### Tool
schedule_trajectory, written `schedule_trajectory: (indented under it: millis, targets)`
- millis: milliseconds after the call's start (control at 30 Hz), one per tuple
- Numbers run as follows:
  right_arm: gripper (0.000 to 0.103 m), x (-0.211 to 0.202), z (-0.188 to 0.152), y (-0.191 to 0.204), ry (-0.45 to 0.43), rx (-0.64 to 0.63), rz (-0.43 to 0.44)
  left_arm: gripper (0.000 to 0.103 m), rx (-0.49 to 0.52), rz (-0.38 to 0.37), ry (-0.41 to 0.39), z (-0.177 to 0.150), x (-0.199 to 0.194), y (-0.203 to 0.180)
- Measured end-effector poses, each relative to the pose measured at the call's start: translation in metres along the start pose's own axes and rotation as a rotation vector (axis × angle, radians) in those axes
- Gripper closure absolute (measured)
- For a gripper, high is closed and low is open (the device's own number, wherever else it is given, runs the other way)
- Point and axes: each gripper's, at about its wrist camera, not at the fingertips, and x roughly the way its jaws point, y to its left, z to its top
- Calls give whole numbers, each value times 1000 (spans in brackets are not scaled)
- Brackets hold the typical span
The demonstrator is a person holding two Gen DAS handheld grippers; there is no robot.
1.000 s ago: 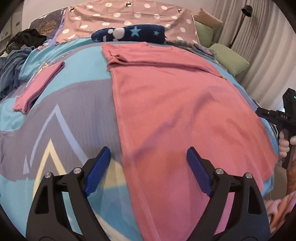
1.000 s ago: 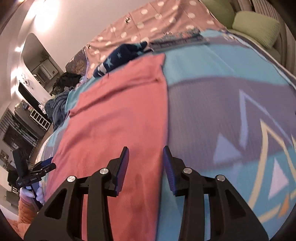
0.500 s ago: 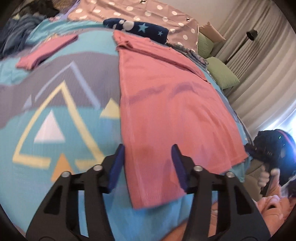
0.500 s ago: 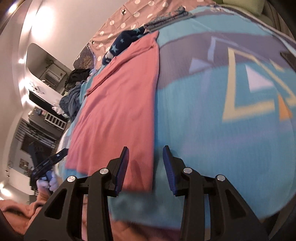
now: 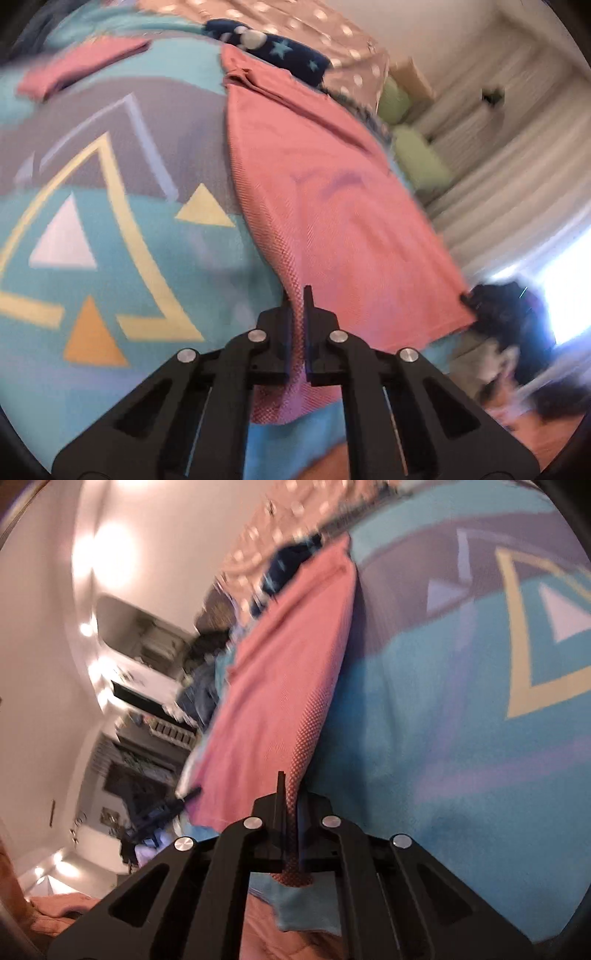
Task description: Fold small clothes
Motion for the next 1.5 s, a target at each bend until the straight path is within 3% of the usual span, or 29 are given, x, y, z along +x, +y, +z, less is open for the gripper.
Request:
schedule_trajectory:
  millis: [100, 167, 233, 567, 633, 700, 800, 900, 967, 1067, 1100, 1133, 1200, 1300, 1433, 1500]
  targets:
    - [100, -32, 9, 13, -113, -3, 85, 99, -26, -58, -69, 6, -21, -5]
    - [101, -44, 12, 24, -151, -46, 85, 99, -7, -84, -112, 8, -36, -17]
    - [101, -47, 13, 29, -156, -84, 55, 99, 41, -61, -122, 8, -40, -25]
    - [101, -23, -5, -6, -78, 18, -17, 94, -38, 40, 7, -8, -6, 5]
    - [101, -25, -6, -10, -83, 33, -6, 65, -41, 44, 29, -10, -6, 6]
    - [100, -24, -7, -13, -76, 43, -14, 57, -23, 17, 48, -14, -6, 3]
    - [91, -9, -12, -19, 18, -2, -193, 53, 5, 5, 66, -21, -5, 0]
    - [81, -7, -14, -25, 24, 13, -132, 53, -10, -12, 75, -22, -4, 2]
    - [73, -7, -15, -26, 35, 14, -100, 53, -29, -31, 82, -20, -3, 5]
    - [73, 2, -13, -23, 55, -16, -89, 62, -3, -34, 76, -15, 3, 4]
    - [76, 4, -12, -23, 57, -13, -80, 91, 3, -24, 77, -14, 7, 3]
    - [95, 7, -12, -23, 57, -2, -69, 99, -7, -18, 87, -14, 10, 3]
    - [99, 5, -12, -23, 45, 52, -46, 99, -40, -32, 47, -12, 4, 0]
    - [99, -36, -9, -9, -100, 58, 92, 99, 1, -72, -53, -5, -26, -19]
    - [99, -72, 0, 26, -227, -53, 246, 99, 130, -123, -189, 7, -69, -65]
    - [99, -81, 1, 38, -268, -96, 340, 99, 164, -190, -243, 9, -86, -81]
